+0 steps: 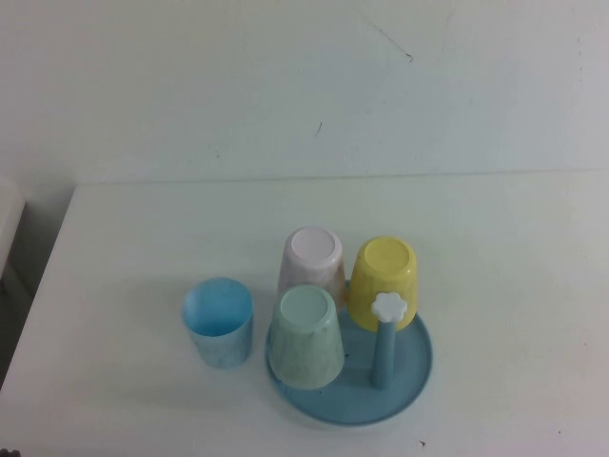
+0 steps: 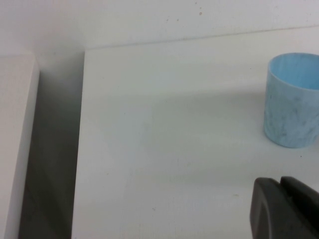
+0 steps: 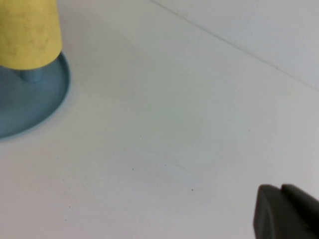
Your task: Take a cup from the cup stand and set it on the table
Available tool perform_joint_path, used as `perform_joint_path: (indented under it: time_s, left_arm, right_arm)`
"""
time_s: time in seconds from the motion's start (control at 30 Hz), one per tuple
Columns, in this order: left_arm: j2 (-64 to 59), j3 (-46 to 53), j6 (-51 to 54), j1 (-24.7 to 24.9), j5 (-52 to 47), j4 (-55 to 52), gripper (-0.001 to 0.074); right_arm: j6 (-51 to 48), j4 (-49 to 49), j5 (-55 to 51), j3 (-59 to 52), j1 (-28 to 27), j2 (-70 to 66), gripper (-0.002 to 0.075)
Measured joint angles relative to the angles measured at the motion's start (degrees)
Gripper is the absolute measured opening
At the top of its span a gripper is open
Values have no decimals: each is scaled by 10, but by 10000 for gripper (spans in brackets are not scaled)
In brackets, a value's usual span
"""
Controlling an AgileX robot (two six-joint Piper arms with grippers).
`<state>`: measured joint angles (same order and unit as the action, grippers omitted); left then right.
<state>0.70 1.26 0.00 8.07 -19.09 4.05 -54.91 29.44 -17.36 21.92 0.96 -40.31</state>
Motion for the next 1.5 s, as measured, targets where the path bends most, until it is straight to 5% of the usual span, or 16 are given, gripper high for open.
perform_joint_path:
  time_s: [0.33, 0.57, 0.97, 1.5]
  left_arm:
    - [0, 0, 0, 0, 0, 0, -1]
    - [0, 0, 0, 0, 0, 0, -1]
    - [0, 0, 0, 0, 0, -1, -1]
    - [0, 0, 0, 0, -1, -2, -1]
  right_arm:
    - [0, 0, 8, -3, 0, 3, -1]
    - [31, -3, 135, -92, 0, 96, -1]
    - [242, -207, 166, -230, 0, 320, -1]
    - [411, -322, -29, -234, -27, 410, -1]
